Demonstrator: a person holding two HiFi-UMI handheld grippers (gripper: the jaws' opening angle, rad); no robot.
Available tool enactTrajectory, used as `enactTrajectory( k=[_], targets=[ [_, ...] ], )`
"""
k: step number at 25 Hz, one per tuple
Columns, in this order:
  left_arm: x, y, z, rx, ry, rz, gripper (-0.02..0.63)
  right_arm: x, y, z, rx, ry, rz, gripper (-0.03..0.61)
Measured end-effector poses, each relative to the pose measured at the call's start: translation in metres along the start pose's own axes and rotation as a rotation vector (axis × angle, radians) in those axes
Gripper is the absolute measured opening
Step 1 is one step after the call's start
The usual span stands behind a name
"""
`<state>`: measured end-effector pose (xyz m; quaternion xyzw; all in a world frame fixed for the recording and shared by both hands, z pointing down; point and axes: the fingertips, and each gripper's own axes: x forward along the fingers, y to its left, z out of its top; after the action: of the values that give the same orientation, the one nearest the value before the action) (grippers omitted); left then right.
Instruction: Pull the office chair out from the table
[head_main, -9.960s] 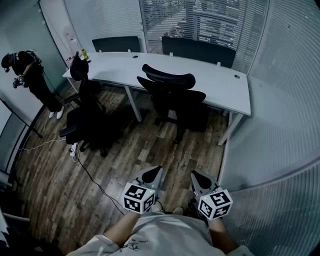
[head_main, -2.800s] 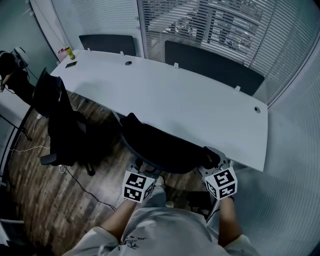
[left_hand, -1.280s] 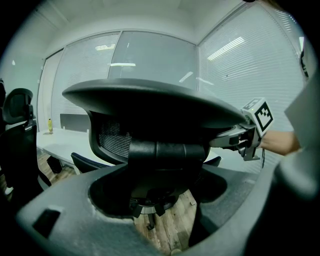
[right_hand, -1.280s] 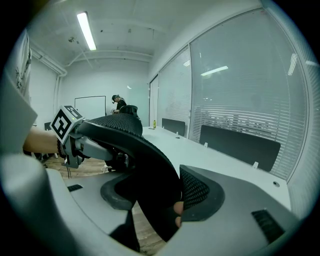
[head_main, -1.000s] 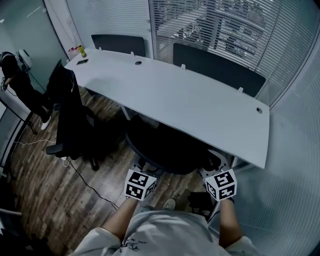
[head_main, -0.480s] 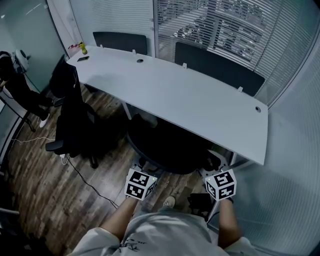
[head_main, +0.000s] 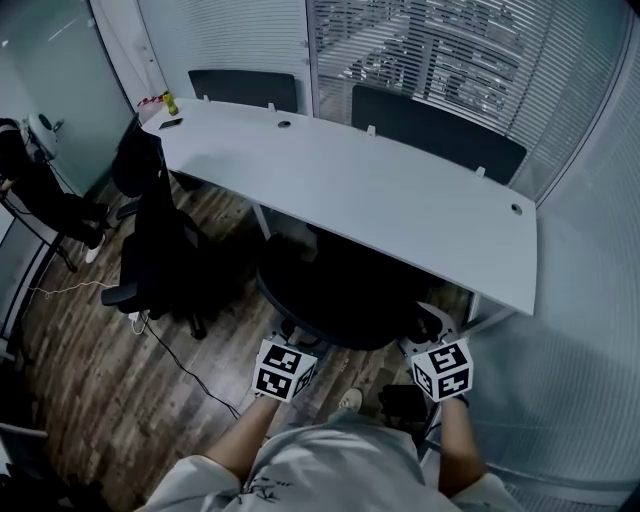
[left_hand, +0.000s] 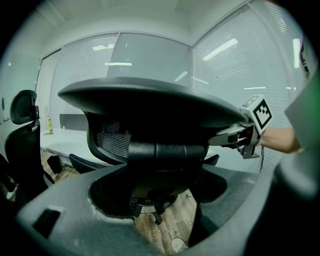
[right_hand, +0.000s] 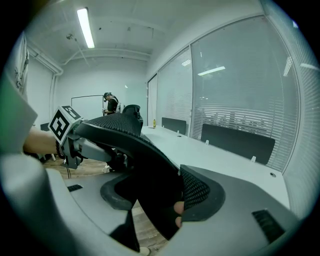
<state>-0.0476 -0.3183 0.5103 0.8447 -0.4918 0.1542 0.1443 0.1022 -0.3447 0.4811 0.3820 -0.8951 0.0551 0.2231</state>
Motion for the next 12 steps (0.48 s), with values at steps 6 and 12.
enactTrajectory(
  k=[6, 12],
  targets=[
    [-0.023, -0.004, -0.014, 0.007, 0.009, -0.013, 0.333, -0.011, 0.026, -0.007, 0.007, -0.004, 0.0, 0.215],
    [-0.047, -0.01, -0.022, 0.015, 0.011, -0.029, 0.333, -0.025, 0.048, -0.009, 0.009, -0.005, -0.011, 0.215]
  ],
)
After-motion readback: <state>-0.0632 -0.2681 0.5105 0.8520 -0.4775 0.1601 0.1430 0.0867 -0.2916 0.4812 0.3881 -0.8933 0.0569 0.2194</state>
